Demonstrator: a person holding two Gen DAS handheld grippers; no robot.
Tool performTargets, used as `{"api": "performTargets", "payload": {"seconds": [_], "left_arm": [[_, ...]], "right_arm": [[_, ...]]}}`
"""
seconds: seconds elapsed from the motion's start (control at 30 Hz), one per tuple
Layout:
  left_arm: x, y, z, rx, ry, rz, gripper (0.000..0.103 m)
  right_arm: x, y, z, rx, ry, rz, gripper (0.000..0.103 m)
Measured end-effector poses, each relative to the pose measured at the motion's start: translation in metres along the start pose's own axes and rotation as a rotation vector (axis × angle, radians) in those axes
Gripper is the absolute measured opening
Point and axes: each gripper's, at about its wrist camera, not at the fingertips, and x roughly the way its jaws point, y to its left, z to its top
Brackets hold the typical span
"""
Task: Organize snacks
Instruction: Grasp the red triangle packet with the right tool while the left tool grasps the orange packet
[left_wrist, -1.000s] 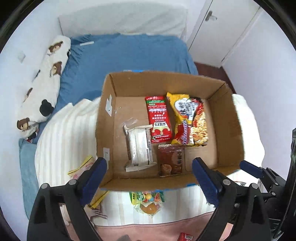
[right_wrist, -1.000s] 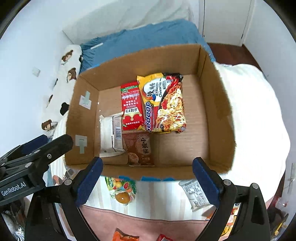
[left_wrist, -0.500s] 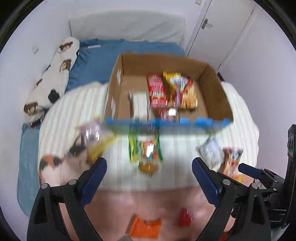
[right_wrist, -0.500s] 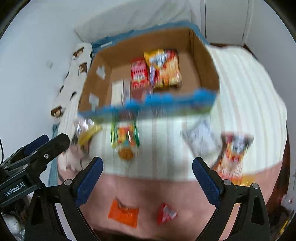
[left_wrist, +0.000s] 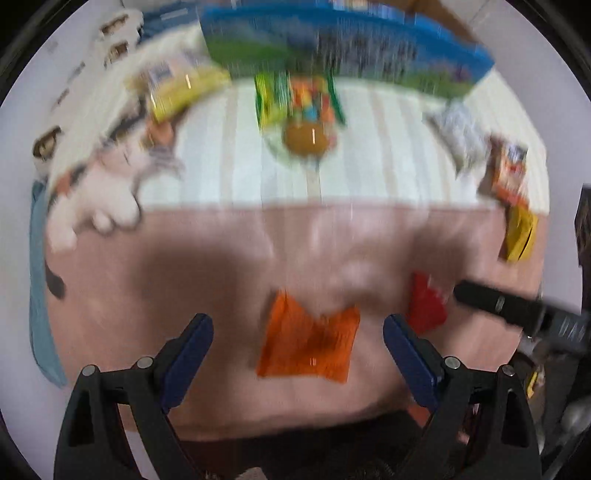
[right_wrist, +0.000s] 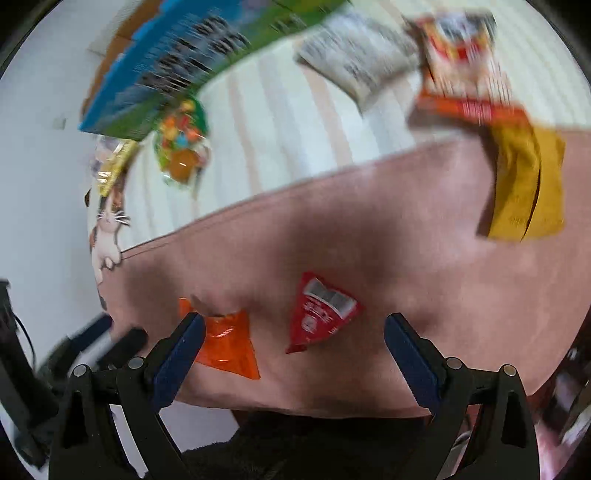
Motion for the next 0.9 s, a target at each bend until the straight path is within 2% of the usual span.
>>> {"api": "performTargets", "payload": {"seconds": [0.2, 0.5, 0.57, 0.63, 0.77, 0.83, 0.9], "left_arm": [[0.043, -0.005, -0.013, -0.011, 0.112, -0.032, 0.094], [0.084, -0.017, -0.019, 0.021, 0.169, -0.036, 0.094], [0.088, -0.019, -0.021, 0.025, 0.167, -0.029, 0.09], [0.091, -0.021, -0.023, 0.029, 0.162, -0.03, 0.075], [0.091, -0.025, -0.024, 0.024, 0.145, -0.032, 0.071], [0.091, -0.025, -0.021, 0.021, 0.141, -0.033, 0.067], [0.089, -0.026, -0.022, 0.02, 0.133, -0.029, 0.065]], "right_arm": [[0.032, -0.02, -0.005, 0.076, 0.055, 0.025, 0.099], [0.053, -0.024, -0.005, 0.111, 0.102, 0.069, 0.099], [0.056, -0.022, -0.004, 0.115, 0.103, 0.07, 0.099], [0.059, -0.021, -0.003, 0.122, 0.103, 0.072, 0.099], [0.064, -0.018, 0.0, 0.129, 0.101, 0.061, 0.097], [0.066, -0.017, 0.001, 0.127, 0.1, 0.046, 0.093], [0.066, -0.016, 0.001, 0.122, 0.092, 0.031, 0.079]]}}
